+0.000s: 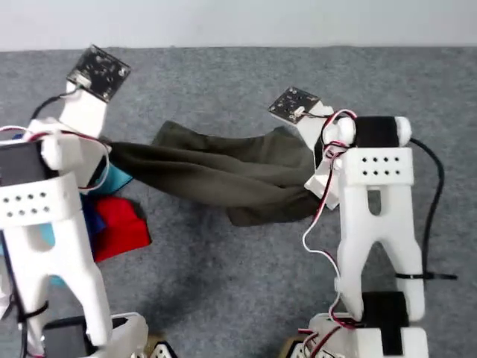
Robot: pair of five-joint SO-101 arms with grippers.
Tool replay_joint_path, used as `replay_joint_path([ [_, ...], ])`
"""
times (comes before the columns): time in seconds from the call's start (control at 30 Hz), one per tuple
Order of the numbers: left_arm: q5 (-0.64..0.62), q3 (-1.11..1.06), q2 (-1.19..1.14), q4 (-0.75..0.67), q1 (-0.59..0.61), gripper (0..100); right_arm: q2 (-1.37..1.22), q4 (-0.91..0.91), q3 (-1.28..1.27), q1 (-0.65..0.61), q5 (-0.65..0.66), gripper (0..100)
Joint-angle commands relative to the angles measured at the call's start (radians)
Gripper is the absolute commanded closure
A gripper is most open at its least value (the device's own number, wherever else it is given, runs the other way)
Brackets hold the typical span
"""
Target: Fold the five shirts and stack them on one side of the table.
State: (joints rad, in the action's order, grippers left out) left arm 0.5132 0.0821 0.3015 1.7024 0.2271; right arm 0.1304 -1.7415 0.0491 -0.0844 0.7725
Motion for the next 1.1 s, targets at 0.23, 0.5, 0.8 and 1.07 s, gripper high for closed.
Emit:
replay_joint_path([
  [0.23,0.012,-0.255,-0.247,-0.330,0.003,98,-0.479,0.294,0.100,-0.036,-0.046,98.3],
  [0.5,0.011,-0.188,-0.328,-0.356,0.006,98,-0.759,0.240,0.582,-0.036,-0.249,78.6],
  [0.8,-0.049,-0.188,-0.330,-0.358,0.008,98,-0.806,-0.056,0.842,-0.062,-0.284,73.5],
  [1.07,-0.063,-0.186,-0.327,-0.356,0.008,98,-0.611,-0.056,0.540,-0.101,-0.259,73.5],
])
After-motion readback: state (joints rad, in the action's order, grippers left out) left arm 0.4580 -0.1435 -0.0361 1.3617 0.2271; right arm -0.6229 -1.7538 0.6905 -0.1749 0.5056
